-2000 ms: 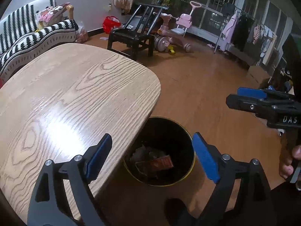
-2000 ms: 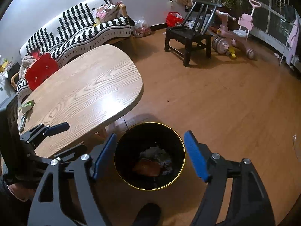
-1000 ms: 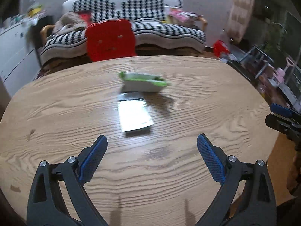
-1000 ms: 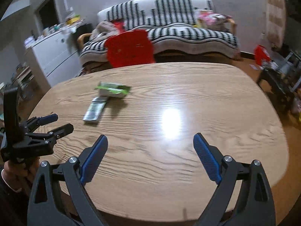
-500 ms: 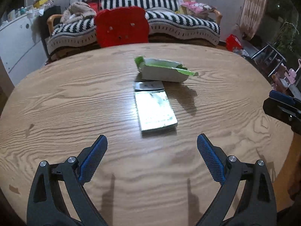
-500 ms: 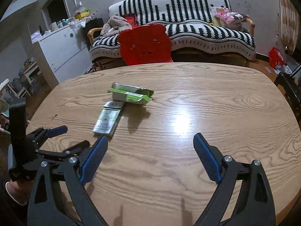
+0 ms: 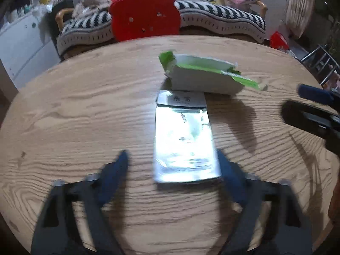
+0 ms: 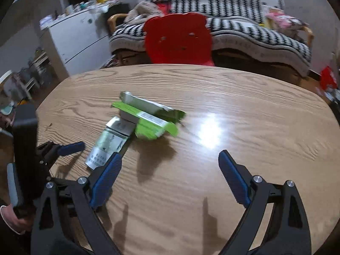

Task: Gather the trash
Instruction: 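Grasp the silver cigarette pack with the left tool while the right tool grasps the green wrapper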

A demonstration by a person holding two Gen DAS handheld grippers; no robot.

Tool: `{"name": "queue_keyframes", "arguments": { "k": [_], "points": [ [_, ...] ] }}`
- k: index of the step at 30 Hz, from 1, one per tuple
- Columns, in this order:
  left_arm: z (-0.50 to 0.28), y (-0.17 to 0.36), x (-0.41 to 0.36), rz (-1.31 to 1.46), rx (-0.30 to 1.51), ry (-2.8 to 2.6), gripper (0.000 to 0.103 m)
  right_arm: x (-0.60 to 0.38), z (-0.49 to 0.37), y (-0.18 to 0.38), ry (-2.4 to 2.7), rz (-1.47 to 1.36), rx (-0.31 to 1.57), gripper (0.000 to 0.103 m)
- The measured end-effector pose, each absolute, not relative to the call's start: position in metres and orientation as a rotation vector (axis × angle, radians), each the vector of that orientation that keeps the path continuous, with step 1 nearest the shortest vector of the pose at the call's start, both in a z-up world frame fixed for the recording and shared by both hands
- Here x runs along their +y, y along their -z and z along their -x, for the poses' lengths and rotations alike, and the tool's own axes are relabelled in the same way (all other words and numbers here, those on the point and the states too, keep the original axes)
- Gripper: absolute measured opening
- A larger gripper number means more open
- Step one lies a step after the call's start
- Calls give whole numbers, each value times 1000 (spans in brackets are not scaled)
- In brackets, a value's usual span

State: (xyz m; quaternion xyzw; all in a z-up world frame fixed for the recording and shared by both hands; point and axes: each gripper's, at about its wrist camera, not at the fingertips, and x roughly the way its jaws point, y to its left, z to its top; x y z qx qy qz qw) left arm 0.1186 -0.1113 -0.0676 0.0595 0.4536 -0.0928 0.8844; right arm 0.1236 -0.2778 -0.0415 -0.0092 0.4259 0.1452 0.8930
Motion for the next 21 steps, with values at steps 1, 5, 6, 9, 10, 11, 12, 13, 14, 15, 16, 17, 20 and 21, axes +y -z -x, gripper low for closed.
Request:
{"name": "queue_keyframes", "arguments": {
  "k": [1,5,6,9,10,11,12,13,14,15,16,17,20,21],
  "points": [
    [-119,66,-107,-117,948,193,58,-272,-130,44,-308,45,885,89],
    [-117,63,-90,-93,975,199,57,-251,-154,57,-325,172,902,89],
    [-116,63,-86,-89,977,200,57,-245,-159,59,-340,204,904,89],
    [-114,63,-71,-95,986,185,57,-229,-169,66,-356,279,904,89],
    [-114,62,-68,-94,990,182,57,-221,-172,70,-363,311,901,89],
    [-113,61,-60,-87,992,175,57,-213,-176,73,-364,342,894,89],
    [-113,61,-56,-79,992,169,57,-206,-179,76,-362,380,890,89],
    [-113,61,-54,-75,993,165,57,-198,-183,81,-362,422,892,89],
    [-113,60,-48,-70,995,156,57,-194,-184,83,-362,440,878,89],
    [-113,60,-45,-65,995,146,57,-191,-187,83,-375,426,875,89],
    [-111,59,-42,-59,995,140,57,-190,-190,85,-392,406,896,89],
    [-110,58,-38,-51,995,138,57,-190,-193,84,-398,377,904,82],
    [-109,54,-29,-45,985,125,57,-192,-194,85,-445,275,937,39],
    [-108,54,-28,-43,984,122,57,-193,-193,85,-443,253,944,39]
  ]
}}
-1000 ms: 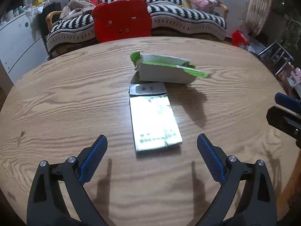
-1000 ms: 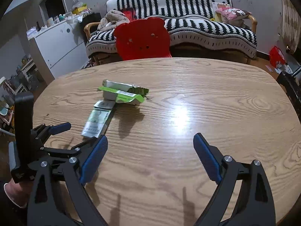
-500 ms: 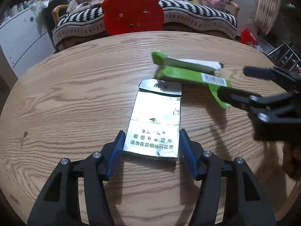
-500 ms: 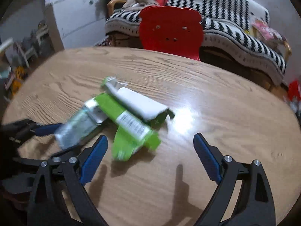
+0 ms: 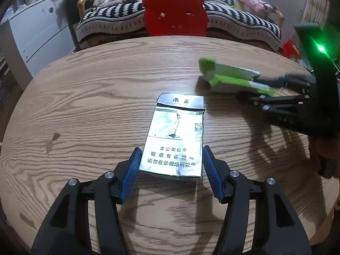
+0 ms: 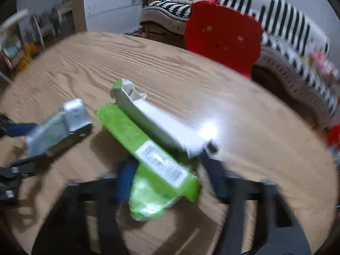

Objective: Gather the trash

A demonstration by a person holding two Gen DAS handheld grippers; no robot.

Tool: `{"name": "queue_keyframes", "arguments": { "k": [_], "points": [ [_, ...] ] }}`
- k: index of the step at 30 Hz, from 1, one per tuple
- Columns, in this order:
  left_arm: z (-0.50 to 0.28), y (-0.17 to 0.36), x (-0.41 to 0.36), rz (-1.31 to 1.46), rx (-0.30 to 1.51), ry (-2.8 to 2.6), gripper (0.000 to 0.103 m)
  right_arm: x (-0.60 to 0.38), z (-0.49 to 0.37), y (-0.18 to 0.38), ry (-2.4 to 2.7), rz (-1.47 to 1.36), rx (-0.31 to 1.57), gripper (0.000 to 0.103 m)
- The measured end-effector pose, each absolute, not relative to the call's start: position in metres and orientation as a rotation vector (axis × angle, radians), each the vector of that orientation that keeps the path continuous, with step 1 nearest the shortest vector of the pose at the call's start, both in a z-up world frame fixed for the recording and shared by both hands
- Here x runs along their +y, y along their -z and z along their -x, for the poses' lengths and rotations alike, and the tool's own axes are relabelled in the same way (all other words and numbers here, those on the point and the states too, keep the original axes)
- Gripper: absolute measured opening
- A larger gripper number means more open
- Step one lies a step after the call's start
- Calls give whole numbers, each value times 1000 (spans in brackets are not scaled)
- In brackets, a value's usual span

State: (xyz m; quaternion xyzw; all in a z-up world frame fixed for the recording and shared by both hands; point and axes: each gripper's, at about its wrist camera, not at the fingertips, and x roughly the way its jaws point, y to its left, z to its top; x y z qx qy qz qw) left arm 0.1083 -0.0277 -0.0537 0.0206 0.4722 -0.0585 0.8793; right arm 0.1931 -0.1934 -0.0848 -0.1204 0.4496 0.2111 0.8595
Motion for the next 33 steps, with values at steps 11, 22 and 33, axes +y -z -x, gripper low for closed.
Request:
{"name": "queue_keyframes", "arguments": {
  "k": [11,22,33],
  "points": [
    [-88,23,-31,-14,916,160,57,-238,-115,40,-340,77,897,36],
    [-31,-4,-65,-48,837,260,56,-300,35,-2,-193,63,834,37],
    [19,-7,-168,-129,795,477,55,-420,144,-5,7,-6,825,37]
  ]
}}
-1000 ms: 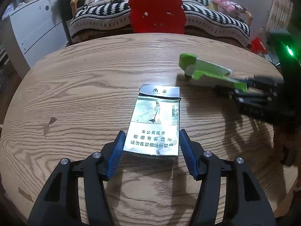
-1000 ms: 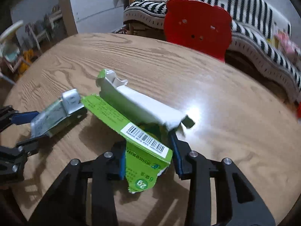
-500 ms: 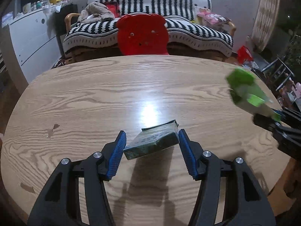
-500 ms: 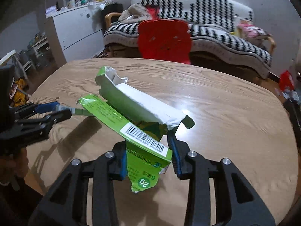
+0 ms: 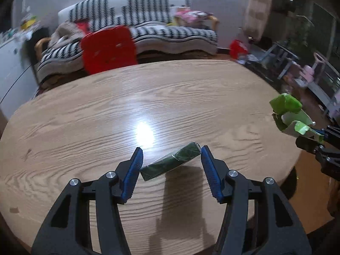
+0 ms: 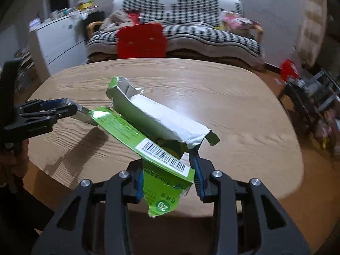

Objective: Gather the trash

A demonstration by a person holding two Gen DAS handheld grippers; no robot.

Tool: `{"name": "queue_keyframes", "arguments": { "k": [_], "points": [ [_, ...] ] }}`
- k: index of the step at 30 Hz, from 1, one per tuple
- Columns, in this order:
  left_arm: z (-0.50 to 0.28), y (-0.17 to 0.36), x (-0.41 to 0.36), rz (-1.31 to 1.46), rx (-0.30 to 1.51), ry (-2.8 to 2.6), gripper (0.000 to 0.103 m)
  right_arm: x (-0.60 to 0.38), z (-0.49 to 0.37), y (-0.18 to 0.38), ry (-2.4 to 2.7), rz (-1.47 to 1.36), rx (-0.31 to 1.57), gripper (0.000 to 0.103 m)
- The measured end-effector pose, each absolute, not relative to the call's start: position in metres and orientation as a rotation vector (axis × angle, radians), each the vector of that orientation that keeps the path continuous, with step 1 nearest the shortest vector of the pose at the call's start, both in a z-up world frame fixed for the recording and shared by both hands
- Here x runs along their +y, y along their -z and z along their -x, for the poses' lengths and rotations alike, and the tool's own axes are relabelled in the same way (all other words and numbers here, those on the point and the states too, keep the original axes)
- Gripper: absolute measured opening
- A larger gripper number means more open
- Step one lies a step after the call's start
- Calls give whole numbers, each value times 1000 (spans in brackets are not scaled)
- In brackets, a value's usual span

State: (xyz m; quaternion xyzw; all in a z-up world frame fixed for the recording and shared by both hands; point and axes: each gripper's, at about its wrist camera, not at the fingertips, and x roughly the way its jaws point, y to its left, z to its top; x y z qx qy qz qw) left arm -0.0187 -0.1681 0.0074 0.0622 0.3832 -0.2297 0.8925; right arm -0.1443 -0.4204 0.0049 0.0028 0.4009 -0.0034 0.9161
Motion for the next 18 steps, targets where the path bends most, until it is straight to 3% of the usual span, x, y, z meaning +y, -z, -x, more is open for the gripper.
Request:
{"name": "queue_keyframes", "arguments": {
  "k": [10,18],
  "points": [
    [71,-16,-291,-177,750,763,55,-530,219,-2,214,-152,827,37],
    [128,-5,-374,-226,752,963,55,-615,285,35,388,-306,903,37]
  ]
}}
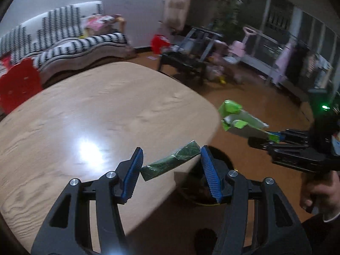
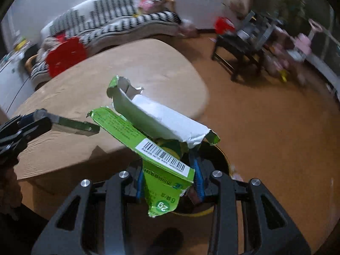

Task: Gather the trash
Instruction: 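Carry both items over the black bin and open both tools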

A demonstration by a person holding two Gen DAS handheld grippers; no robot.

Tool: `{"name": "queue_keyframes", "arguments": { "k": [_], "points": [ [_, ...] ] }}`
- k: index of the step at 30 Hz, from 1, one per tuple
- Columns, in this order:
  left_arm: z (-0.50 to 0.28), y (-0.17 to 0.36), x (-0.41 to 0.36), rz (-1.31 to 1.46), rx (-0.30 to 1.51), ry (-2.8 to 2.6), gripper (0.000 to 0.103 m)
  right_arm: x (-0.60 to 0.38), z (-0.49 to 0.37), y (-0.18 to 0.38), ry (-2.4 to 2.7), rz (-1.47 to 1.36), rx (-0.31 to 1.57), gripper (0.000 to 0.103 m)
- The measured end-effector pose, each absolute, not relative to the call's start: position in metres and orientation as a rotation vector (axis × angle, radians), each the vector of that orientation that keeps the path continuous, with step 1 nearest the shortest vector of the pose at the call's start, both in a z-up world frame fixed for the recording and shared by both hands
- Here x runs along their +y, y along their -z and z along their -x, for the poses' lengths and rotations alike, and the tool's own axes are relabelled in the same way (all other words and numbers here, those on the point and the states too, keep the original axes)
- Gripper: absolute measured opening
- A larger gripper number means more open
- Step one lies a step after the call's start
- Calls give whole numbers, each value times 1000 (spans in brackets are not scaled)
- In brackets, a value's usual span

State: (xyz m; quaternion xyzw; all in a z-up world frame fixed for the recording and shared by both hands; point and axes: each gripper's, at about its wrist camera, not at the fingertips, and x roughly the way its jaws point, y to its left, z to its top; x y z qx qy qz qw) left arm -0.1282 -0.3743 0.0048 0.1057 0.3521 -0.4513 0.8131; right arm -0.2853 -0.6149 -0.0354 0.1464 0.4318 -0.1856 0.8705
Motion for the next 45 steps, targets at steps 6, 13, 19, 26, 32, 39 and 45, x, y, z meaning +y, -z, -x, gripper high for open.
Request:
{"name": "queue_keyframes", "arguments": {
  "k": [6,13,19,26,32,39,45],
  "points": [
    [160,15,-425,-303,775,1043,55,-650,308,61,461,-388,979,37],
    [170,33,-454,-355,796,1076,55,-653,305,58,449,-408,970,37],
    [165,41,-466,-367,820,1069,55,-656,300,56,446,-418,969,37],
    [160,47,-476,-375,840,1071,55,-658,296,56,430,-420,969,37],
    [161,50,-481,-378,845,1071,55,-656,291,56,423,-423,971,38],
    [159,54,-486,-396,846,1063,71,-657,289,52,425,-439,944,71],
    [154,49,-480,-377,843,1062,85,-649,284,45,435,-411,935,72]
  ]
}}
